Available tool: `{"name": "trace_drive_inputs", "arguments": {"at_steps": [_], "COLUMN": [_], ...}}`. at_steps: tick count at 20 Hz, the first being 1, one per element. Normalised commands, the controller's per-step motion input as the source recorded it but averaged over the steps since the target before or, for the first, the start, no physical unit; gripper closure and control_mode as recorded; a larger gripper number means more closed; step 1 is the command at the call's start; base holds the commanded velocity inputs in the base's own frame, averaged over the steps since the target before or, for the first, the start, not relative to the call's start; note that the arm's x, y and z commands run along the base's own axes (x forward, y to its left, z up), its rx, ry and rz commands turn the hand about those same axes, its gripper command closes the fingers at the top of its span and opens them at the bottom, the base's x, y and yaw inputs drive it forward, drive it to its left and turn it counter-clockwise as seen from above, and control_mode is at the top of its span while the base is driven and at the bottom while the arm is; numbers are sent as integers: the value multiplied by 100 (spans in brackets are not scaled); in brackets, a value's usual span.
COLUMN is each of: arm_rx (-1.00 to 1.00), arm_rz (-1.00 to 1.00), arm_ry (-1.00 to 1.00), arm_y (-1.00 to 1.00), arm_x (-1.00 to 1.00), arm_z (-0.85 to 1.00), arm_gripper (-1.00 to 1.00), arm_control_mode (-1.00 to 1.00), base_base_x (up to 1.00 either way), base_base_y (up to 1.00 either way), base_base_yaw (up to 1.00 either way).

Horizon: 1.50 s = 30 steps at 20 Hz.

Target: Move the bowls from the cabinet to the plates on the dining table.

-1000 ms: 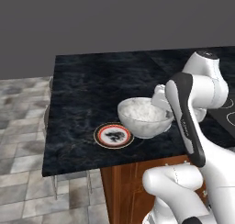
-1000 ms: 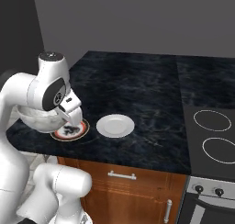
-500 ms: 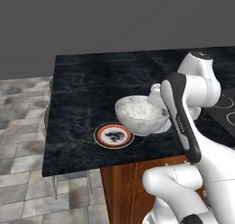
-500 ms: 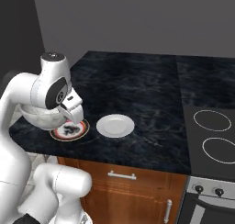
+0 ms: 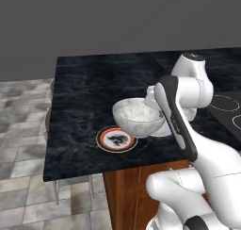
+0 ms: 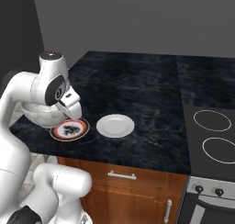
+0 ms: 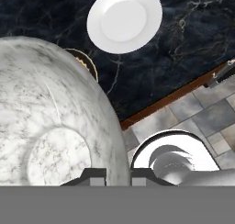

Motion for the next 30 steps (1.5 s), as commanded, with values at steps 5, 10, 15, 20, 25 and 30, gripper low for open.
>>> {"name": "trace_drive_inputs", "arguments": {"at_steps": [5,10,15,20,25,30], "arm_rx": [-2,0,0,0,0,0], "arm_rz": [0,0,0,0,0,0], "arm_ry": [0,0,0,0,0,0], "arm_y": [15,10,4,0,3,7], "arm_x": [37,32,27,28,26,22], "arm_z": [-19,-22,-18,-25,-26,-14], "arm_gripper": [100,100,100,100,100,100], "arm_control_mode": [-100,-100,-100,-100,-100,-100], "base_base_x": [0,0,0,0,0,0], "base_base_y": [0,0,0,0,0,0], "base_base_yaw": [0,0,0,0,0,0]}}
